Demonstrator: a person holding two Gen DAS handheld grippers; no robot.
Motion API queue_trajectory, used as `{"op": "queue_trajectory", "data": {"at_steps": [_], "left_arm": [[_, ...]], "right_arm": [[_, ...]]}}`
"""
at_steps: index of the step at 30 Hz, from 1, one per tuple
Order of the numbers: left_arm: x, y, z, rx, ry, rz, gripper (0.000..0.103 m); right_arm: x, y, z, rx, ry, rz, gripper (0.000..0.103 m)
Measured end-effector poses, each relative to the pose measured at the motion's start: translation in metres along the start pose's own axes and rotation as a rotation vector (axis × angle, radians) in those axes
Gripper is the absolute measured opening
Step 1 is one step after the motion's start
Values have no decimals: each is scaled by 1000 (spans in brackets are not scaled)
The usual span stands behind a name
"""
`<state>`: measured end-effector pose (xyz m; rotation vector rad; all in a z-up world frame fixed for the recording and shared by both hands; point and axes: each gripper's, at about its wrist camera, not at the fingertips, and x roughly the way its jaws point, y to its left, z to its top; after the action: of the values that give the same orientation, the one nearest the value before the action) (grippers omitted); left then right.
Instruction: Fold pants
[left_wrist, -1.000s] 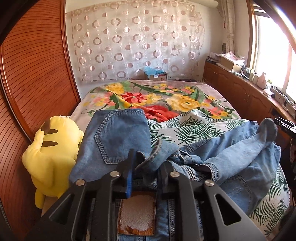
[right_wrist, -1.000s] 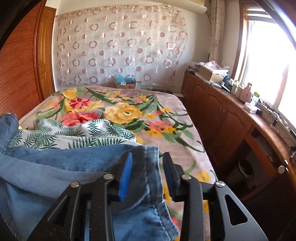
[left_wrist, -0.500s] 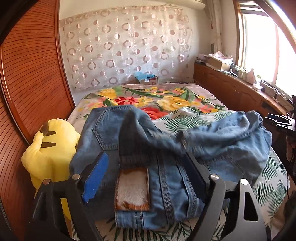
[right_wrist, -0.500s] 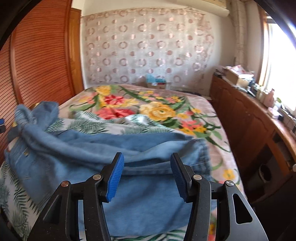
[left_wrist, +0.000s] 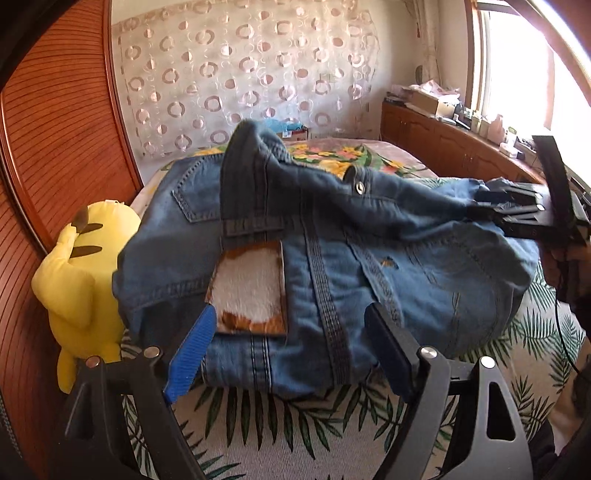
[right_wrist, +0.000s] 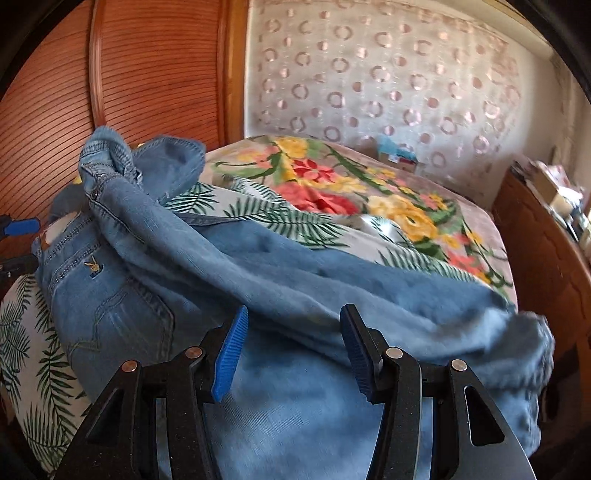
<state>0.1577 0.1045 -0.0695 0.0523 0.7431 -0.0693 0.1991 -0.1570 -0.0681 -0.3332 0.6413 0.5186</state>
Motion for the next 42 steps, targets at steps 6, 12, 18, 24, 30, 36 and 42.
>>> {"op": "queue_trajectory", "data": {"at_steps": [6, 12, 18, 24, 30, 36, 42], "left_arm": [[0, 0, -6, 0, 2, -8, 83], [-3, 7, -11, -15, -6, -2, 83], [-11, 17, -20, -37, -14, 3, 83], [-13, 20, -30, -51, -20, -14, 83], [-10, 25, -37, -77, -10, -27, 73], [-3, 27, -38, -74, 7, -4, 67], [3, 25, -35, -68, 17, 3, 64]], "right_arm": [[21, 3, 15, -117, 53, -2, 3], [26, -25, 57, 6, -32, -182, 2], [24, -32, 64, 43, -24, -178, 32], [-16, -27, 28, 82, -38, -63, 43], [-59, -31, -17, 113, -24, -9, 45], [-87, -23, -64, 137, 26, 8, 45], [-88, -16, -89, 183, 73, 48, 45]]}}
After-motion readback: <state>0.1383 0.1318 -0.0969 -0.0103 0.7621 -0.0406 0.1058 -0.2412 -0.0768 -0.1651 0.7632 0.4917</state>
